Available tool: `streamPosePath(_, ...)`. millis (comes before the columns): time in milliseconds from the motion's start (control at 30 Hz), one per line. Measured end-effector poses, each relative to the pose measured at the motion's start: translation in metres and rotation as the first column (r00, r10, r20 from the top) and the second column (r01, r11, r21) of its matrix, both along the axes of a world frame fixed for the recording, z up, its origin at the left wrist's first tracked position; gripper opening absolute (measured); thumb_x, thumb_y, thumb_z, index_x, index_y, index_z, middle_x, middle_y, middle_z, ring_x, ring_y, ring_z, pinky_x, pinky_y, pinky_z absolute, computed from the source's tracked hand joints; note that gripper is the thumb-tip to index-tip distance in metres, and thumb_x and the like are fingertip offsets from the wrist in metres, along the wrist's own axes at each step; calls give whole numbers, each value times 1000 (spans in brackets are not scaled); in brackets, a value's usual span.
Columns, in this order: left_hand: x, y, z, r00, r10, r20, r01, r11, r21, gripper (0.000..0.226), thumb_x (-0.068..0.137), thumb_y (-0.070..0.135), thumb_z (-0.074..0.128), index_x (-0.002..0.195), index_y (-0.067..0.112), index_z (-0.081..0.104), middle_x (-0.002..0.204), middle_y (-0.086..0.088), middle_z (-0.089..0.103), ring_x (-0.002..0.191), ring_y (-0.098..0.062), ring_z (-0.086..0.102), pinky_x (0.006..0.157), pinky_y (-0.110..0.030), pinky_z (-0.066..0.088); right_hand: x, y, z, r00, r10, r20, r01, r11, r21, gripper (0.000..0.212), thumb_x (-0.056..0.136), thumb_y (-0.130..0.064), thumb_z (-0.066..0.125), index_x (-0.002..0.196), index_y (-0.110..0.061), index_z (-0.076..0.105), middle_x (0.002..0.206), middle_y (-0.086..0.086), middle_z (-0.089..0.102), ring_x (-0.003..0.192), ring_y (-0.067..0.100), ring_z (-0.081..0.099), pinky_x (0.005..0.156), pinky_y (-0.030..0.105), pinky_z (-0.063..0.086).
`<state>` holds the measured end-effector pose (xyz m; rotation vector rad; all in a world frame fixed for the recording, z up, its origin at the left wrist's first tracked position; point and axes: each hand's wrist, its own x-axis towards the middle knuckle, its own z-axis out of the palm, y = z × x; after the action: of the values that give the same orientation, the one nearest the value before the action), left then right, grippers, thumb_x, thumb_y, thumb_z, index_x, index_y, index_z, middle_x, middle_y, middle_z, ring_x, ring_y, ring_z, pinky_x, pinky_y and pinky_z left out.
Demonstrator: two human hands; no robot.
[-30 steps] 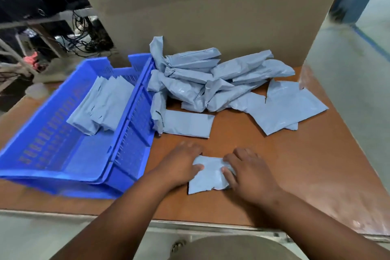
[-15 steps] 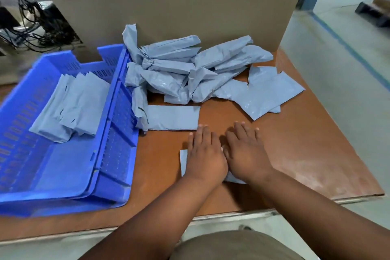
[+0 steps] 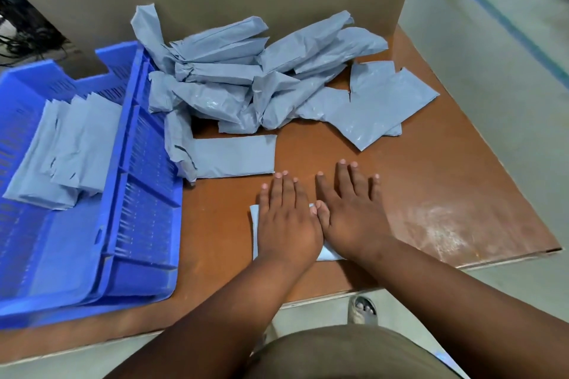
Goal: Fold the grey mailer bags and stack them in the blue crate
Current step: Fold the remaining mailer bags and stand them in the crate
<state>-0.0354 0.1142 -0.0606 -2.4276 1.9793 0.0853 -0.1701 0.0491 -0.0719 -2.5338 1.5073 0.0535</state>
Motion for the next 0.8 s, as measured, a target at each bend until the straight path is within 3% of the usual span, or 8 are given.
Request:
streamPosePath(200, 3, -3, 0, 1000, -18, -7, 19, 997, 69, 73, 107, 44, 4, 168, 7, 18, 177, -15, 7, 165, -27, -2, 132, -49, -4, 2, -5, 5, 998, 49, -44, -47, 998, 46, 72, 103, -58, 0, 169, -32, -6, 175, 16, -19, 161, 37, -21, 126, 65, -9)
streamPosePath(333, 11, 1, 4, 997, -46, -67, 50, 997, 66, 75, 105, 47, 0, 169, 11, 13, 178, -12, 1, 164, -24, -8, 132, -47, -7, -1, -2, 14, 998, 51, -46, -49, 998, 44, 76, 100, -57, -2, 170, -28, 1, 176, 16, -14, 162, 37, -18, 127, 65, -7)
streamPosePath(500, 35, 29, 17, 996, -63, -68, 64, 998, 7, 79, 101, 50, -2, 169, 14, 14, 178, -7, 5, 165, -22, -4, 133, -45, -1, 6, 14, 27, 991, 117, 72, -108, 987, -118, 70, 106, -50, 18, 166, -17, 32, 177, 17, 11, 164, 35, 5, 130, 61, 7)
streamPosePath(667, 58, 48, 1, 997, 54, -49, -54, 998, 12, 74, 105, 45, 11, 168, 7, 20, 178, -13, 6, 165, -26, 1, 133, -44, 2, 30, 39, 10, 964, 250, 84, -243, 966, -91, 64, 110, -45, 24, 166, -14, 32, 177, 13, 13, 164, 33, 9, 131, 57, 7)
streamPosePath(800, 65, 49, -12, 997, 13, -76, -10, 999, 39, 71, 108, 45, 12, 170, 10, 13, 179, -9, -3, 165, -22, -6, 133, -44, 0, 39, 46, 3, 971, 234, 40, -231, 971, -60, 66, 111, -48, 17, 167, -15, 30, 177, 10, 15, 164, 29, 9, 131, 60, 3)
